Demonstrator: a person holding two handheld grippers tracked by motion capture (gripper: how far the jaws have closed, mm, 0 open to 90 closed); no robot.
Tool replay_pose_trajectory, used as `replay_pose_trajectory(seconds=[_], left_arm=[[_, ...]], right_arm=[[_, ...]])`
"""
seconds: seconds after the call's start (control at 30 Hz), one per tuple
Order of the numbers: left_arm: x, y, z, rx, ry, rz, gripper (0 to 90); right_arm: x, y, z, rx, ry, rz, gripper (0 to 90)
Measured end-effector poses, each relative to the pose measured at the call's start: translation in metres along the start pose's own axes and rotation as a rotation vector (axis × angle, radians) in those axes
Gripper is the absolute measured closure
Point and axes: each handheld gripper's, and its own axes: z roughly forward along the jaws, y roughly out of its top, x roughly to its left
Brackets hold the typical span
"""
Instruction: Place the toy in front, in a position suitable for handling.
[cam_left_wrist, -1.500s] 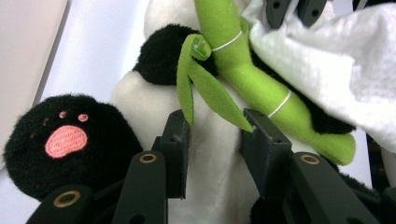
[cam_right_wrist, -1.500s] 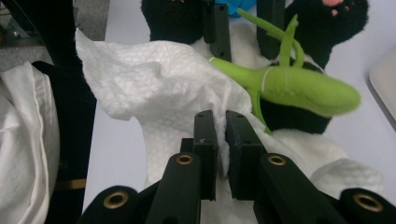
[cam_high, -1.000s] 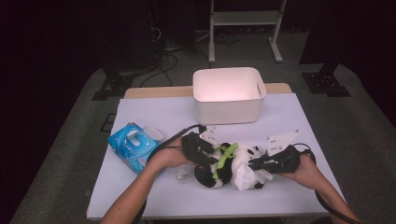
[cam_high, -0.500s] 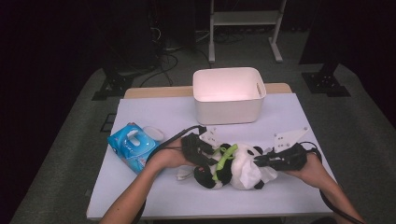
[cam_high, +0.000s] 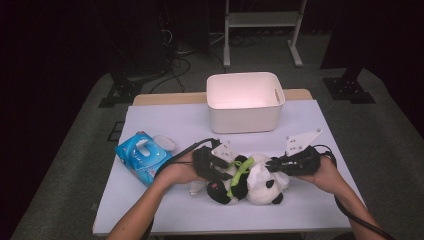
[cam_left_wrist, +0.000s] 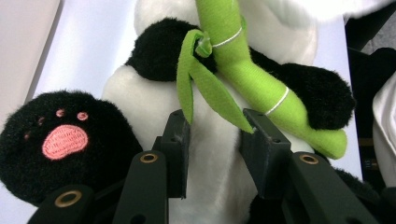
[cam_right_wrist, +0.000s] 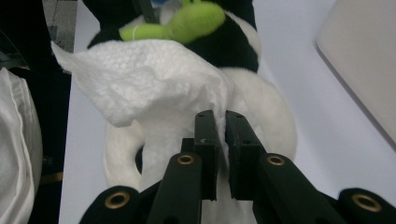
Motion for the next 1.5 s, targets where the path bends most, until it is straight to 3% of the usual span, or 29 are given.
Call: replay_pose_trajectory(seconds=[0.13, 0.33, 0.77, 0.87, 0.97, 1.13, 1.3, 1.5], left_arm=[[0.0, -0.001, 0.0, -0.011, -0.009, -0.01, 62.3], [-0.001, 0.0, 0.0, -0.003, -0.012, -0.005, 62.3], [-0.009, -0.002, -0.002, 0.004, -0.018, 0.002, 62.0], [-0.01, -0.001, -0.003, 0.008, -0.017, 0.01, 60.6], [-0.01, 0.003, -0.006, -0.014, -0.012, 0.007, 52.8], [-0.012, 0.011, -0.011, -0.036, 0.009, 0.021, 50.6], [-0.015, 0.016, -0.002, -0.005, 0.007, 0.036, 51.3], [-0.017, 0.012, -0.002, 0.001, -0.001, 0.031, 55.0]], right_arm=[[-0.003, -0.017, -0.005, -0.012, -0.001, 0.05, 83.2], [-0.004, -0.024, -0.009, -0.002, -0.014, 0.062, 83.2], [-0.005, 0.016, 0.011, 0.009, 0.023, -0.027, 83.0], [-0.005, 0.014, 0.011, 0.01, 0.031, -0.014, 83.2], [0.001, 0.01, 0.013, 0.019, 0.016, -0.017, 83.8], [0.004, 0.005, 0.011, 0.0, 0.025, -0.009, 84.1], [0.014, 0.002, 0.009, -0.009, 0.014, -0.022, 84.2], [0.012, 0.009, 0.006, -0.004, 0.021, -0.032, 84.1]])
